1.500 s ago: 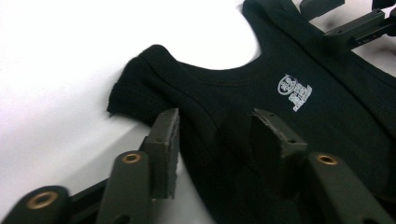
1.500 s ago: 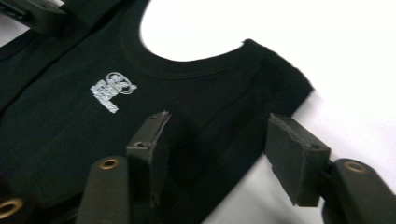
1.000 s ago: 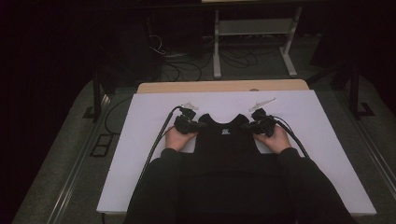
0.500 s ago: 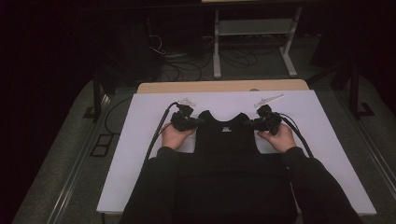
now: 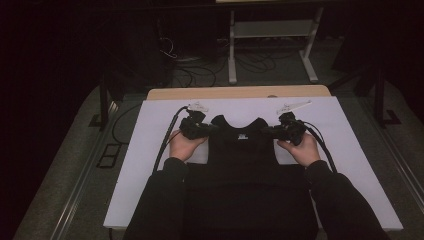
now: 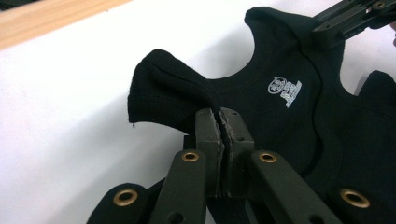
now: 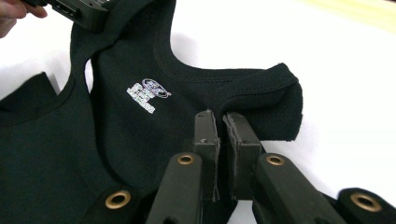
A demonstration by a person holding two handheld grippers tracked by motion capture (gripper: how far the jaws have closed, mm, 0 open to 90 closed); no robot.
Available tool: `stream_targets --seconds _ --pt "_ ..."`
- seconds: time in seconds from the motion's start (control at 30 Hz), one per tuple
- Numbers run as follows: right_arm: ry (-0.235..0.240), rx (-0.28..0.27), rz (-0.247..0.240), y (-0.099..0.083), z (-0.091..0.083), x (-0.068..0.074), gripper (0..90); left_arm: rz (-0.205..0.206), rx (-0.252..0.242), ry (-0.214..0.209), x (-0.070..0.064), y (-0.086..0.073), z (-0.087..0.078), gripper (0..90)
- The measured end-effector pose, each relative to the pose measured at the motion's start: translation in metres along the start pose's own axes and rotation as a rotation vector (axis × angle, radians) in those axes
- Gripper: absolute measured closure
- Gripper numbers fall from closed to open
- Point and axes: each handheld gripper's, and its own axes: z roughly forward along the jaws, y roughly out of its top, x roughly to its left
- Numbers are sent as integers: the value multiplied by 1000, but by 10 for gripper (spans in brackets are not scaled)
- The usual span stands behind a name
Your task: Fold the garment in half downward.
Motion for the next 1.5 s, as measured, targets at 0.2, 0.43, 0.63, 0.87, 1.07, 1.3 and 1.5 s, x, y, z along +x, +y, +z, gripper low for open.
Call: stream_targets --seconds 0.2,0.43,0.63,0.87,1.07,1.3,1.5 --pt "7 -12 -6 5 -7 6 823 -4 -22 -24 -5 2 -8 862" --pt "11 0 -22 10 -15 17 823 16 -6 -30 -14 -3 -16 861" --pt "19 -4 -42 10 -23 26 823 47 -18 -41 -23 -4 -26 862" --pt "21 -6 -48 7 -33 33 823 68 -9 -45 -32 -3 -33 861" --pt "16 -13 -42 4 -41 37 823 81 -10 -57 -38 -3 -39 861" --pt "28 -8 -58 -5 -45 46 823 86 7 -62 -44 -9 -43 861" --pt "39 -7 -60 -10 -49 51 821 103 11 -70 -50 -10 -47 861"
